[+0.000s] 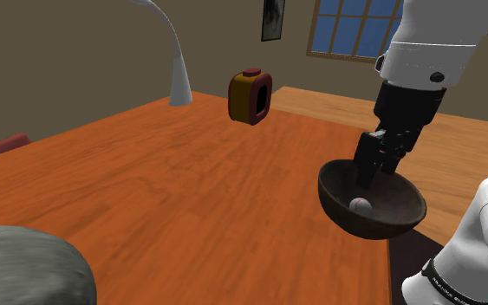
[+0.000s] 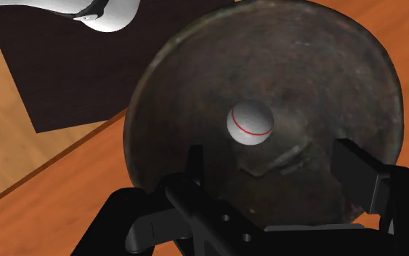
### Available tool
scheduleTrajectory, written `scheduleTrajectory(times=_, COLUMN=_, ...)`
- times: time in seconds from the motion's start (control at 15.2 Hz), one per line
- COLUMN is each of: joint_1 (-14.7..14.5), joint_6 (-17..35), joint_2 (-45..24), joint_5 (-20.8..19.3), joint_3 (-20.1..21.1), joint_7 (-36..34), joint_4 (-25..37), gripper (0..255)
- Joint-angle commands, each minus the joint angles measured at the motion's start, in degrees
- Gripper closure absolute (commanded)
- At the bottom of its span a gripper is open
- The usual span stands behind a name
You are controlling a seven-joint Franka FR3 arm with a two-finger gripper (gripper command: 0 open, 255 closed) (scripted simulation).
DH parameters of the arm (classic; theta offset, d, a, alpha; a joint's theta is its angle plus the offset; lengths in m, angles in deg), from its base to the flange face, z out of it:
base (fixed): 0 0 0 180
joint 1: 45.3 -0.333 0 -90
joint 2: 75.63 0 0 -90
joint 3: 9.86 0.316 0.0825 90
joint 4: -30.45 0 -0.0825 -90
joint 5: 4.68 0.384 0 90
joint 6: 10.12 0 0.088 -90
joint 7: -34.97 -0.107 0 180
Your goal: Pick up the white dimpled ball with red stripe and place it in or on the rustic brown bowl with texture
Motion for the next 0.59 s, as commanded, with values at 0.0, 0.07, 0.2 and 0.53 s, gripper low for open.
scheduleTrajectory(times=0.0, joint_1=0.0, joint_6=0.0, joint_2=0.0, joint_5=0.0, joint_3=0.0, joint_7=0.0, joint_4=0.0, gripper=0)
scheduleTrajectory(times=0.07, joint_1=0.0, joint_6=0.0, joint_2=0.0, joint_5=0.0, joint_3=0.0, joint_7=0.0, joint_4=0.0, gripper=0)
scheduleTrajectory(times=0.2, joint_1=0.0, joint_6=0.0, joint_2=0.0, joint_5=0.0, joint_3=0.0, joint_7=0.0, joint_4=0.0, gripper=0)
scheduleTrajectory(times=0.53, joint_1=0.8, joint_6=-6.1, joint_2=-2.6, joint_5=-1.5, joint_3=-1.4, joint_7=-0.5, joint_4=8.6, gripper=0)
